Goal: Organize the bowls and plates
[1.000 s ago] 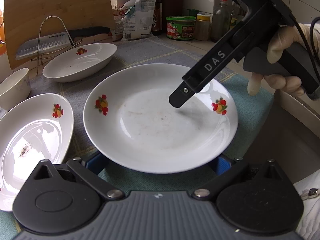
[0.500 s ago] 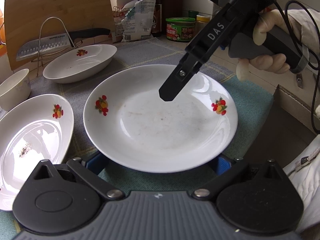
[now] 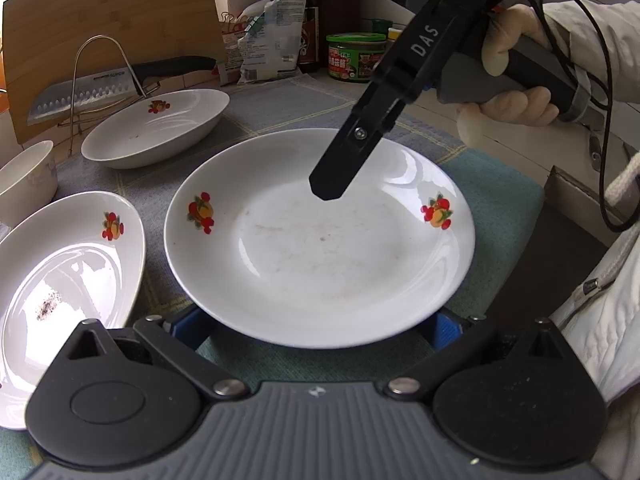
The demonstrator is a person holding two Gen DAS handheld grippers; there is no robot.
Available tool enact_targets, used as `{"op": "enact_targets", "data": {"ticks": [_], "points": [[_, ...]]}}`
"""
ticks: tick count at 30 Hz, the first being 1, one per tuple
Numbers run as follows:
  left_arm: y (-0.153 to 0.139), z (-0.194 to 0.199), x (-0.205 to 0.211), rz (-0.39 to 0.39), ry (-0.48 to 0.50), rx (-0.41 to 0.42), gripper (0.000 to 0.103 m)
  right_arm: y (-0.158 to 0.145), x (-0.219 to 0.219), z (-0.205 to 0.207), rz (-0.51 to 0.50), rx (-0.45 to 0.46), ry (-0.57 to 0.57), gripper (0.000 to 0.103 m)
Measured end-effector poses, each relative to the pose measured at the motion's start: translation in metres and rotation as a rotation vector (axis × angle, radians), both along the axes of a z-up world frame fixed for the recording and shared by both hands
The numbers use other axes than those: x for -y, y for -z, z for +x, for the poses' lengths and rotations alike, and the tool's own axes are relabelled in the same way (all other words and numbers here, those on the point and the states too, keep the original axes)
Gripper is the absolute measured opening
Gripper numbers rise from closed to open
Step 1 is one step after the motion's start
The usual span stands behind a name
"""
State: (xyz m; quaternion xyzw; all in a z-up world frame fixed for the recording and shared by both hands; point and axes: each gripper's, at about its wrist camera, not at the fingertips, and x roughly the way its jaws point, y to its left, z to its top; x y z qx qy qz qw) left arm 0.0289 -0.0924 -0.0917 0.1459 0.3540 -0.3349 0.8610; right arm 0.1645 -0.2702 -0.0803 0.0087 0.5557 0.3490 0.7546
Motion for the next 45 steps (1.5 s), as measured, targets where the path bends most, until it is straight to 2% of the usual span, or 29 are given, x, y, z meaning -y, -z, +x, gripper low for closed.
{"op": "enact_targets", "data": {"ticks": [10, 31, 36, 45], "points": [[-0.001, 0.004, 0.001, 0.008, 0.023, -0.007, 0.103, -0.001, -0.006, 0.008, -0.024, -0.016, -0.021, 0.096], [-0.005, 0.004, 0.004, 0.045, 0.049, -0.011, 0.102, -0.001, 0.000, 0.006, -0.013, -0.040, 0.019, 0.095], [-0.011, 0.005, 0.005, 0.033, 0.055, -0.030, 0.102, -0.006, 0.004, 0.001, -0.010, -0.033, 0.028, 0.095], [-0.022, 0.017, 0.022, 0.024, 0.107, -0.010, 0.102, -0.023, 0.026, -0.002, -0.007, 0.018, 0.086, 0.096]]}}
